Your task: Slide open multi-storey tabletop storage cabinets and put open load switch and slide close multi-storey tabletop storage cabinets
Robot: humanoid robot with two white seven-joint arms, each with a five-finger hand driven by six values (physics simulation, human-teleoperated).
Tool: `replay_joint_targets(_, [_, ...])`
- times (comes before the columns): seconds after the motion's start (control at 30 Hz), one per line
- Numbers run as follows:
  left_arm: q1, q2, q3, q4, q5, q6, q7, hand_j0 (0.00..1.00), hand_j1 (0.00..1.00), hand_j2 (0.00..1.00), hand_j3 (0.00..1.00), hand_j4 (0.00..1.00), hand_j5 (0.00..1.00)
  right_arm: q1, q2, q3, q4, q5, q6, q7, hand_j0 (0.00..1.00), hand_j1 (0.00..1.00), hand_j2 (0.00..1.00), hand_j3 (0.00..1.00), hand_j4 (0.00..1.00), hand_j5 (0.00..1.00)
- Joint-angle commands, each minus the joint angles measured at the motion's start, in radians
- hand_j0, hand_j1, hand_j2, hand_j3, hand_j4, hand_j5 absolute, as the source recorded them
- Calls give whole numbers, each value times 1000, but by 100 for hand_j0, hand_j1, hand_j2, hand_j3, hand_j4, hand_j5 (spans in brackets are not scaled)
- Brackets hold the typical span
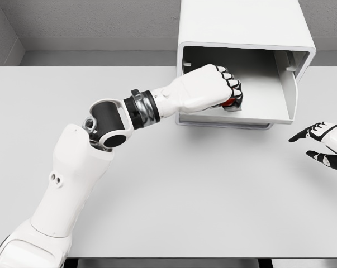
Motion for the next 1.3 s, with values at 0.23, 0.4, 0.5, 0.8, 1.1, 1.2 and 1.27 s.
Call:
replay_joint_targets(0.23, [-2,0,4,-8,0,-1,-1,75,75,75,75,75,75,0,0,1,0,-7,1,0,65,65,65,65,65,65])
replay_joint_targets(0.4, [-3,0,9,-9,2,-1,0,76,76,76,76,76,76,0,0,1,0,-7,1,0,65,65,65,65,65,65])
replay_joint_targets(0.5, [-6,0,11,-12,5,-1,2,78,78,78,78,78,78,0,0,0,0,-7,1,0,65,65,65,65,65,65])
replay_joint_targets(0.8, [-20,0,14,-1,8,-1,2,79,79,79,79,79,79,0,-9,0,12,-10,1,0,65,65,65,65,65,65])
replay_joint_targets(1.1, [-35,0,24,5,11,-1,2,81,81,81,81,81,81,-2,-11,0,24,-10,1,0,65,65,65,65,65,65])
replay_joint_targets(1.2, [-38,0,26,18,11,-1,2,81,81,81,81,81,81,-2,-11,0,26,-10,1,-2,65,65,65,65,65,65])
replay_joint_targets(1.27, [-46,0,27,31,11,-1,2,81,81,81,81,81,81,-2,-11,0,33,-10,1,-2,65,65,65,65,65,65])
